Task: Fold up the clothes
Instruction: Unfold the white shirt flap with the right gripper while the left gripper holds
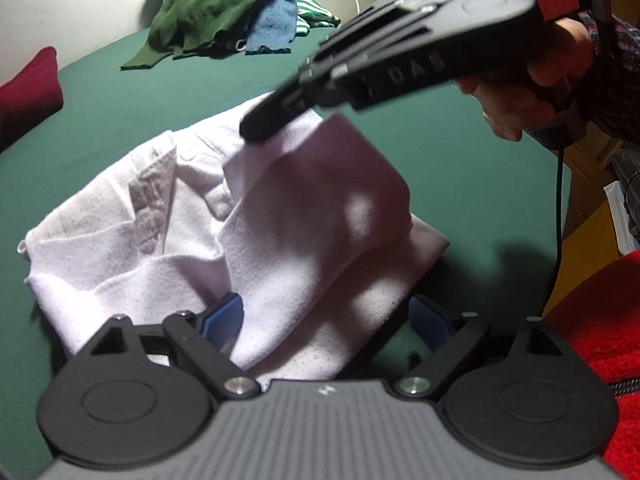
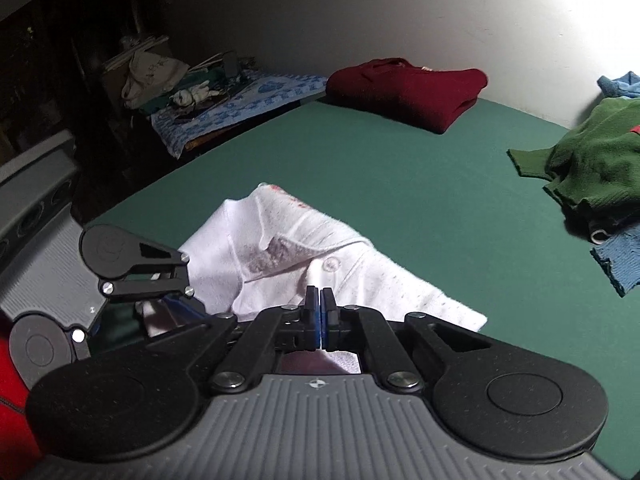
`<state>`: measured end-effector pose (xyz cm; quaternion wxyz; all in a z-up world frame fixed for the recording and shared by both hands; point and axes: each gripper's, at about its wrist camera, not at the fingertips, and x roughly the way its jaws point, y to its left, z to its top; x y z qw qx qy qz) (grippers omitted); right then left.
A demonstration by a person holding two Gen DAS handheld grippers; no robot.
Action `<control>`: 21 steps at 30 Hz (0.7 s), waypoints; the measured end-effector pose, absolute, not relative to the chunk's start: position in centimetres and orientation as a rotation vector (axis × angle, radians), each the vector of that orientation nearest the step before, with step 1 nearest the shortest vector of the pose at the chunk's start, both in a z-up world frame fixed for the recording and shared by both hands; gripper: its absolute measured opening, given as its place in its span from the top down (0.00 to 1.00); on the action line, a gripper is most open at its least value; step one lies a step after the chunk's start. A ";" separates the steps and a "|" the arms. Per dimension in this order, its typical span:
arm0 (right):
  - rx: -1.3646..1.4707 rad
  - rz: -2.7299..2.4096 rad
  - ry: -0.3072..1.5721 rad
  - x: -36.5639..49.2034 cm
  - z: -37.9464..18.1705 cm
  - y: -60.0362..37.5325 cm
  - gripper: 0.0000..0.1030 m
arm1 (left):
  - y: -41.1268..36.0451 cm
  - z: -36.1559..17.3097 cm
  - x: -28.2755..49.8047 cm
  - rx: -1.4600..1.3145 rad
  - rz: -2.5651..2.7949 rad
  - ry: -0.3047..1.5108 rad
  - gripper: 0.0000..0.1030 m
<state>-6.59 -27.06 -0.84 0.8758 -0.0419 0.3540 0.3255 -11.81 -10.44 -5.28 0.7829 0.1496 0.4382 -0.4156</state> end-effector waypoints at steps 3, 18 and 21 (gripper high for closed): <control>-0.033 0.606 0.727 -5.7 -1.1 -28.3 0.99 | -10.5 -5.3 -11.7 0.321 -0.895 0.950 0.12; 0.100 0.594 0.800 -4.1 -2.7 -29.9 0.60 | -10.6 -1.1 -11.4 0.248 -0.962 0.863 0.08; 0.044 0.647 0.826 -4.1 -3.1 -29.2 0.93 | -12.3 -1.0 -11.4 0.246 -1.015 0.854 0.08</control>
